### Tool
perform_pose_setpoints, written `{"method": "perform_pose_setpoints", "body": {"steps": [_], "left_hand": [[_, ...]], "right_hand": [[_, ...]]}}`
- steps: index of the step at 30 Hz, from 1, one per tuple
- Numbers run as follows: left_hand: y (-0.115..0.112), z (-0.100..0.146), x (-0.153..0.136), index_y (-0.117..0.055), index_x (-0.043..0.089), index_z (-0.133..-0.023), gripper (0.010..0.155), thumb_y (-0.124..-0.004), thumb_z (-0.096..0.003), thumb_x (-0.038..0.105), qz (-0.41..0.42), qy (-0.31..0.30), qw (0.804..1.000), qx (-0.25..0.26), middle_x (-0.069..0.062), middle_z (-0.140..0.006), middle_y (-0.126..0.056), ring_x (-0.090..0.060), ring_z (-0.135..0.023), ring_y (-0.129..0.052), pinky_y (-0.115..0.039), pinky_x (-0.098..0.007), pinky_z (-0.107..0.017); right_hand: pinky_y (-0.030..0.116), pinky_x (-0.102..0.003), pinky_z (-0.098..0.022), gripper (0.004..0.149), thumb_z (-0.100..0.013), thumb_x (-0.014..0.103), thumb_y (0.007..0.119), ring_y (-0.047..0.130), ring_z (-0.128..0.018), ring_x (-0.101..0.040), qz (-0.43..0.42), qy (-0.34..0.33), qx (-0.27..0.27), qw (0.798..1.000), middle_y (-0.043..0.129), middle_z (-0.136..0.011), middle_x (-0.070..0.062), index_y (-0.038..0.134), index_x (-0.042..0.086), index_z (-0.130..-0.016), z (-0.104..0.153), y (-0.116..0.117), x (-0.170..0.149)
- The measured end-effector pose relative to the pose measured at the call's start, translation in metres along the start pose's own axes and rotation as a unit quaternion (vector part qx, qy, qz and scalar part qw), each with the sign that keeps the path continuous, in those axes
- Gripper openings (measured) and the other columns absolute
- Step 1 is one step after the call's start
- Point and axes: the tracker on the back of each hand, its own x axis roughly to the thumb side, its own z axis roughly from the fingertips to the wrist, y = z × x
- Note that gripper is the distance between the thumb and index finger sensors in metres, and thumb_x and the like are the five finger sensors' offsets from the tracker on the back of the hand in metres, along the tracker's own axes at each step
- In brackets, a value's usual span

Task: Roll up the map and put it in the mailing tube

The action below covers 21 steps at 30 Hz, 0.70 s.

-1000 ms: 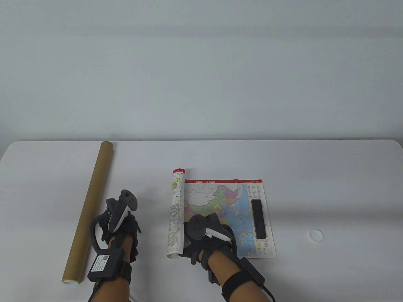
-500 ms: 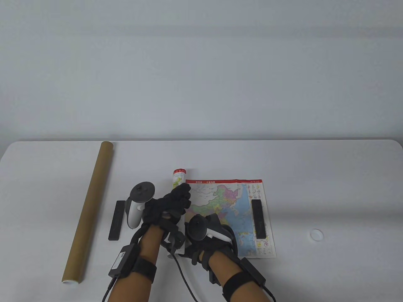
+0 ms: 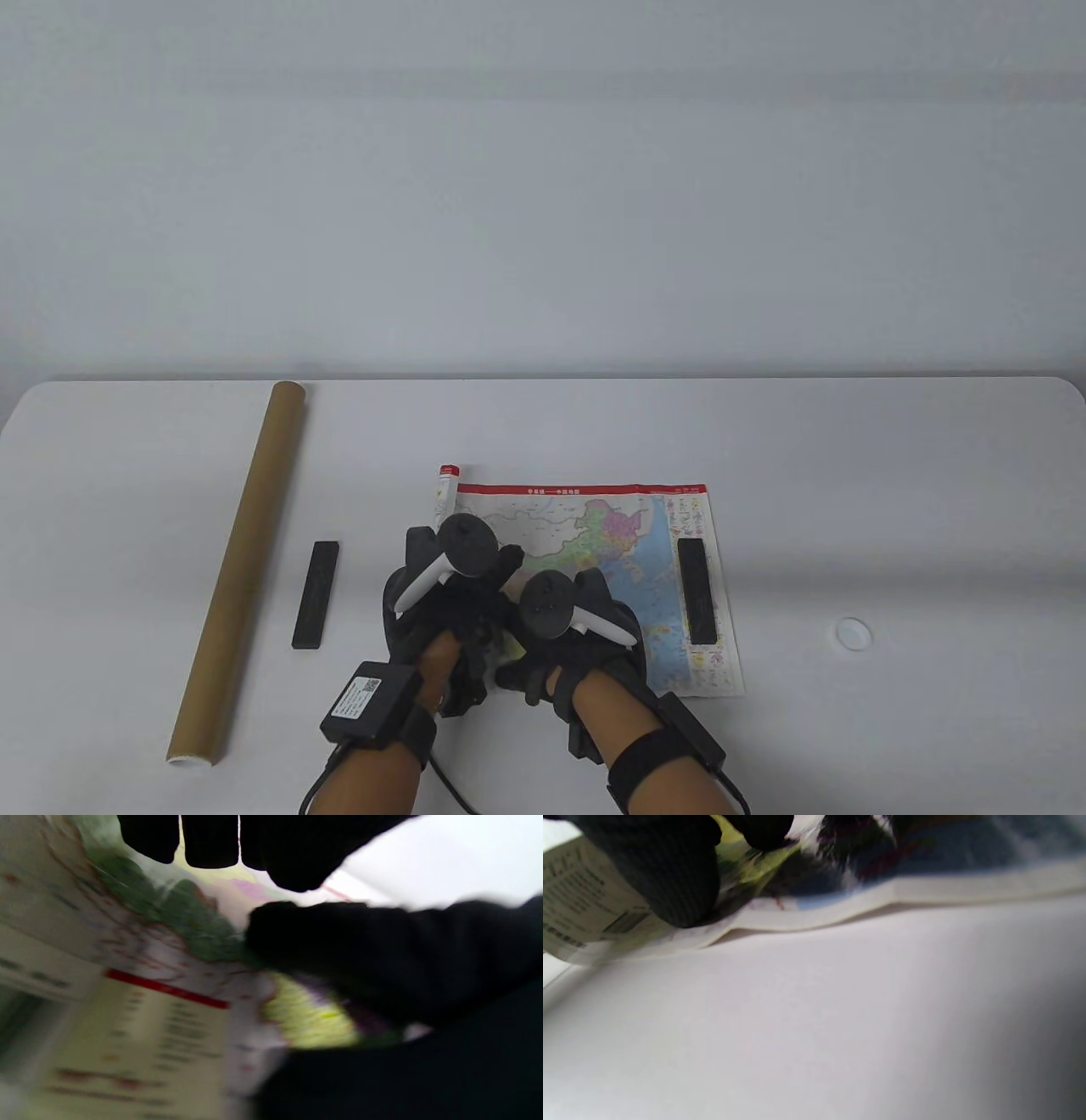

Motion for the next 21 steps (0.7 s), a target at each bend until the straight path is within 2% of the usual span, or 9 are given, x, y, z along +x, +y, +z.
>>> {"method": "perform_pose_setpoints", "body": {"steps": [4, 8, 11, 14, 15, 17, 21], "left_hand": [[-0.009, -0.003, -0.001, -0.052, 0.042, -0.104, 0.063, -0.081, -0.0486, 0.033, -0.027, 0.029, 0.999, -0.028, 0.001, -0.114, -0.051, -0.033, -0.109, -0.055, -0.06, -0.053, -0.078], [-0.015, -0.006, -0.001, -0.056, 0.042, -0.104, 0.063, -0.084, -0.0477, 0.039, -0.04, 0.031, 0.998, -0.049, 0.002, -0.115, -0.045, -0.032, -0.11, -0.046, -0.056, -0.053, -0.077], [-0.018, -0.006, 0.002, -0.053, 0.042, -0.104, 0.066, -0.085, -0.0471, 0.043, -0.056, 0.036, 0.996, -0.059, 0.002, -0.116, -0.038, -0.032, -0.11, -0.04, -0.053, -0.054, -0.077], [-0.02, -0.006, 0.003, -0.053, 0.041, -0.105, 0.067, -0.086, -0.0462, 0.045, -0.056, 0.036, 0.996, -0.058, 0.0, -0.116, -0.038, -0.034, -0.11, -0.04, -0.052, -0.055, -0.077], [-0.02, -0.005, 0.003, -0.053, 0.041, -0.105, 0.067, -0.085, -0.0463, 0.045, -0.057, 0.036, 0.996, -0.057, 0.0, -0.116, -0.038, -0.034, -0.11, -0.039, -0.052, -0.055, -0.077], [-0.019, -0.005, 0.003, -0.053, 0.041, -0.105, 0.067, -0.085, -0.0465, 0.045, -0.059, 0.037, 0.996, -0.06, 0.0, -0.116, -0.037, -0.034, -0.11, -0.039, -0.052, -0.055, -0.077], [-0.019, -0.005, 0.004, -0.051, 0.042, -0.105, 0.067, -0.085, -0.0466, 0.045, -0.061, 0.039, 0.995, -0.062, 0.0, -0.116, -0.037, -0.034, -0.11, -0.039, -0.052, -0.055, -0.077]], "right_hand": [[0.038, -0.059, -0.064, 0.071, -0.052, 0.041, 0.087, 0.027, -0.099, -0.052, -0.017, 0.001, -0.014, 1.0, 0.027, -0.113, -0.023, 0.055, 0.016, -0.111, 0.001, -0.003, -0.004], [0.041, -0.058, -0.064, 0.066, -0.052, 0.034, 0.087, 0.032, -0.099, -0.051, -0.024, 0.003, -0.03, 0.999, 0.032, -0.113, -0.023, 0.059, 0.014, -0.109, 0.002, -0.005, -0.006], [0.046, -0.058, -0.064, 0.062, -0.052, 0.031, 0.086, 0.038, -0.099, -0.051, -0.024, 0.003, -0.053, 0.998, 0.039, -0.112, -0.023, 0.064, 0.011, -0.107, 0.003, -0.007, -0.008], [0.048, -0.058, -0.065, 0.062, -0.052, 0.03, 0.085, 0.042, -0.098, -0.052, -0.02, -0.008, -0.047, 0.999, 0.043, -0.111, -0.024, 0.065, 0.008, -0.106, 0.006, -0.012, -0.009], [0.051, -0.059, -0.064, 0.066, -0.052, 0.031, 0.085, 0.045, -0.097, -0.055, -0.014, -0.009, -0.051, 0.999, 0.044, -0.111, -0.027, 0.06, 0.007, -0.108, 0.008, -0.015, -0.011], [0.056, -0.06, -0.063, 0.066, -0.051, 0.031, 0.086, 0.054, -0.094, -0.058, -0.008, -0.009, -0.076, 0.997, 0.047, -0.109, -0.029, 0.061, 0.007, -0.108, 0.015, -0.026, -0.016], [0.059, -0.063, -0.061, 0.067, -0.052, 0.034, 0.085, 0.058, -0.092, -0.059, 0.017, 0.028, -0.115, 0.993, 0.048, -0.108, -0.031, 0.061, 0.005, -0.108, 0.035, -0.059, -0.045]]}}
